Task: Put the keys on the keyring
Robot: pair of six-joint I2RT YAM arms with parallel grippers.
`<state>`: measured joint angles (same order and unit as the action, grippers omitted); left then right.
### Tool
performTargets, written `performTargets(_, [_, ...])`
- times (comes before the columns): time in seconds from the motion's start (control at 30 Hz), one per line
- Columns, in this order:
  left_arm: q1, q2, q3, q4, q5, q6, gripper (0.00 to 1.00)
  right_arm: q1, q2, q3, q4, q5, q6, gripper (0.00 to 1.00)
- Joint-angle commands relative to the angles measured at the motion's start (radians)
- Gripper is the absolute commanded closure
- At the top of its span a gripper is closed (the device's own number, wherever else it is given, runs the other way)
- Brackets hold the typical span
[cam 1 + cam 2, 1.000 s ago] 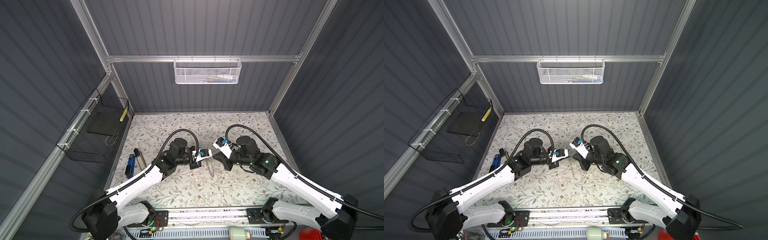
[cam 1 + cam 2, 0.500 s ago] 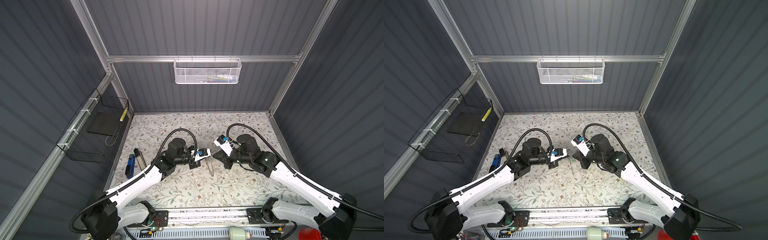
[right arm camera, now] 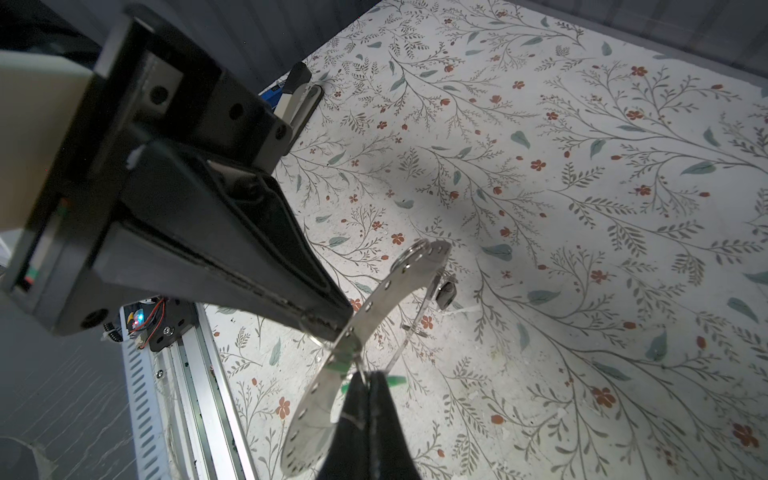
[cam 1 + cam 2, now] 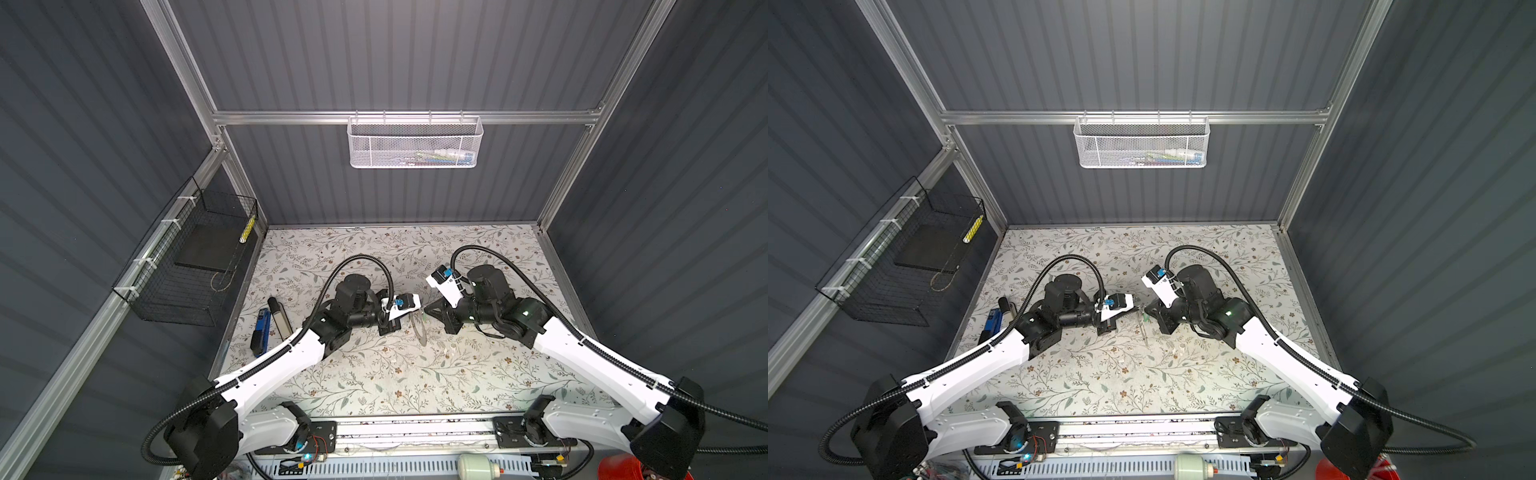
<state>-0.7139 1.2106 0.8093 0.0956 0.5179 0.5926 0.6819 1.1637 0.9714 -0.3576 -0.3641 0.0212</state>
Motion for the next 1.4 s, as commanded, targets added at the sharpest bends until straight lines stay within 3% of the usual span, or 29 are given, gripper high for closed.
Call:
performTargets(0.0, [0.009,-0.025,0.002,0.113,0.170,-0.051,1.00,-0.041,-0.010,-0.067,0.024,-0.035,-0.011,1.00])
performTargets(0.2, [0.043,-0.013,-0.025,0.218,0.277,-0.139,1.00,-0.067,-0.039,-0.115,0.062,-0.110,-0.058,1.00])
performTargets(0.43, [0.054,0.032,-0.036,0.361,0.365,-0.216,1.00,-0.126,-0.078,-0.152,0.113,-0.292,-0.086,1.00])
performTargets(0.6, [0.055,0.059,-0.040,0.436,0.379,-0.262,1.00,-0.128,-0.070,-0.149,0.111,-0.320,-0.112,0.98])
performTargets(0.77, [0.055,0.079,-0.031,0.453,0.390,-0.272,1.00,-0.140,-0.092,-0.144,0.092,-0.304,-0.132,0.88])
performTargets(0.9, [0.054,0.086,-0.029,0.458,0.387,-0.268,1.00,-0.161,-0.170,-0.125,0.007,-0.246,-0.178,0.69])
performTargets(1.0, [0.054,0.089,-0.019,0.453,0.391,-0.264,1.00,-0.172,-0.236,-0.128,-0.025,-0.223,-0.209,0.61])
performTargets(1.37, [0.054,0.081,0.000,0.423,0.409,-0.252,1.00,-0.178,-0.204,-0.019,-0.077,-0.330,-0.281,0.58])
